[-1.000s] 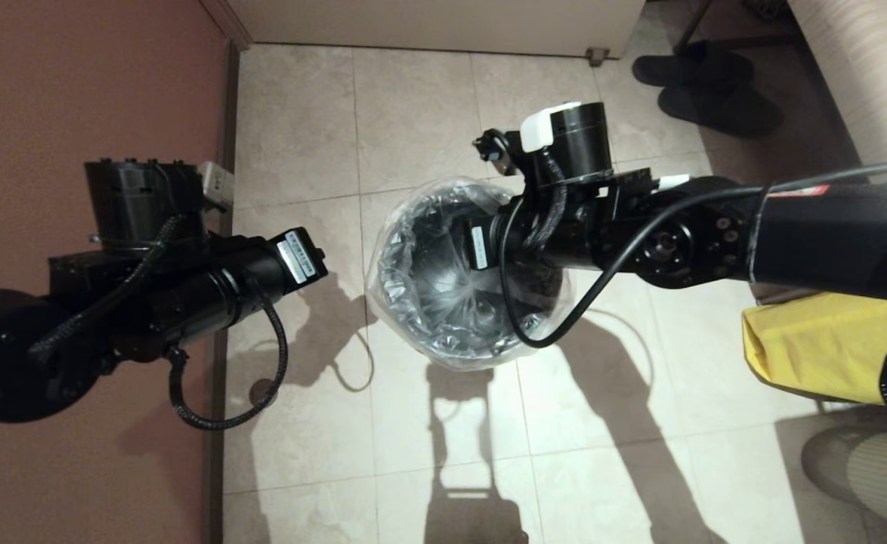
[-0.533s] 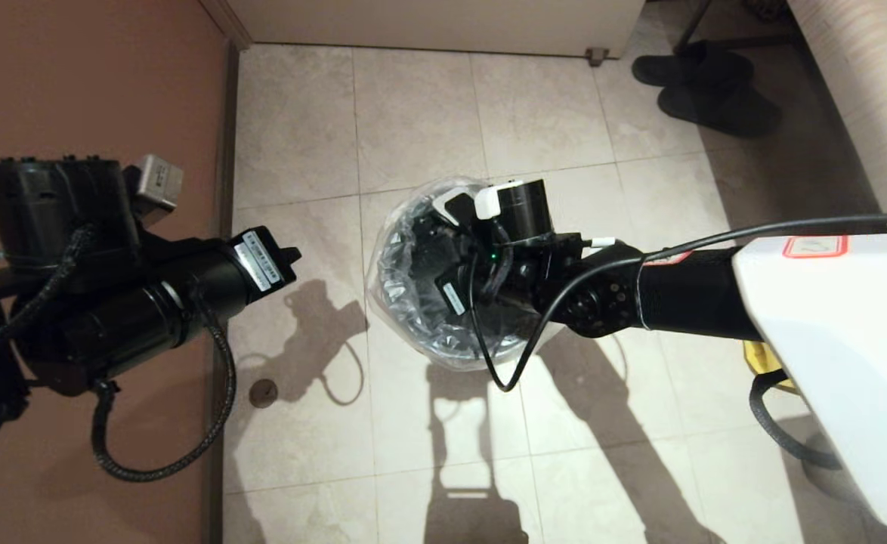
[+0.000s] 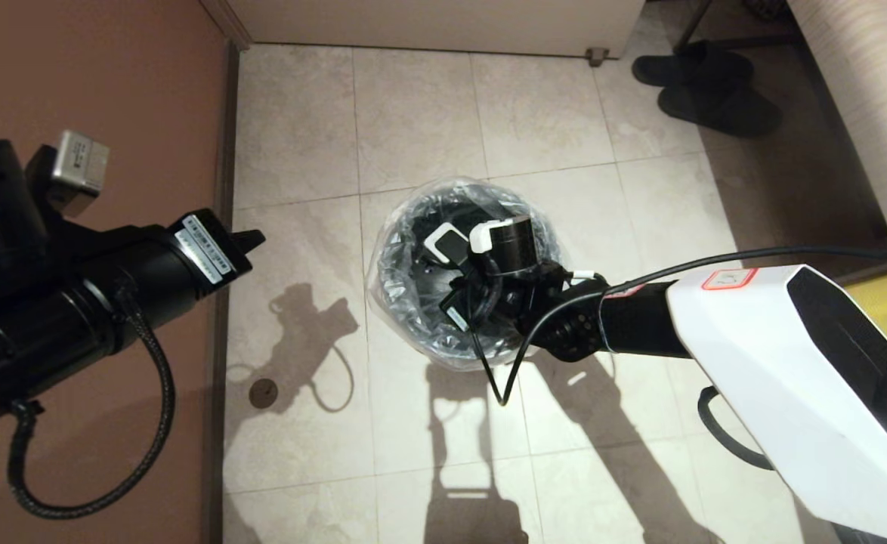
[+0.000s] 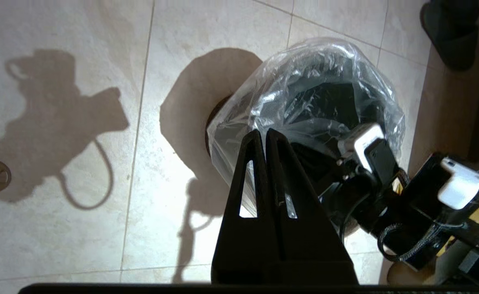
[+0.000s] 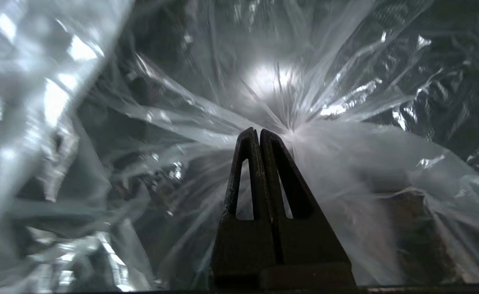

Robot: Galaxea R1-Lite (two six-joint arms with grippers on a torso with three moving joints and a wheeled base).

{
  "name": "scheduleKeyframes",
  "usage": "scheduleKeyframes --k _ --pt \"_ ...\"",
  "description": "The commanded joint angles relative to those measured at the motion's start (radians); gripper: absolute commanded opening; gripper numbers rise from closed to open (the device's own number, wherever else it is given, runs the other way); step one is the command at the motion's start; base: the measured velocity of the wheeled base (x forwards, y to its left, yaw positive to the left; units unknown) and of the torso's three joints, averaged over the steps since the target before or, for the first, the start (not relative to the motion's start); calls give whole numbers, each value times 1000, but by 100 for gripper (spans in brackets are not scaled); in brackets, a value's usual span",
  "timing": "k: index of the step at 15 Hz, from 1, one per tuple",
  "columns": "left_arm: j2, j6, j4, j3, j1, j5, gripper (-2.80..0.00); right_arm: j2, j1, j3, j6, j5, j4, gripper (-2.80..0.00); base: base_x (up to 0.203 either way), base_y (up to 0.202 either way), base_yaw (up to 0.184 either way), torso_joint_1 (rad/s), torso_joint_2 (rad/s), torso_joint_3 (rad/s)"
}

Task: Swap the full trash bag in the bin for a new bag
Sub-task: Put the new garbage bag on the trash can

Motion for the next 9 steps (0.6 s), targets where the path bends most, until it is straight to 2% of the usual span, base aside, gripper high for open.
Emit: scheduleKeyframes --k 1,7,9 --pt "-14 0 -3 -4 17 0 -280 23 -4 -1 -20 -15 1 -280 0 0 0 0 0 0" --pt "-19 0 -3 -11 20 0 -280 30 -9 -2 -62 -97 48 -280 0 0 0 0 0 0" --pt "-20 0 -3 -12 20 -1 -280 41 -9 -2 -64 -100 47 -280 0 0 0 0 0 0"
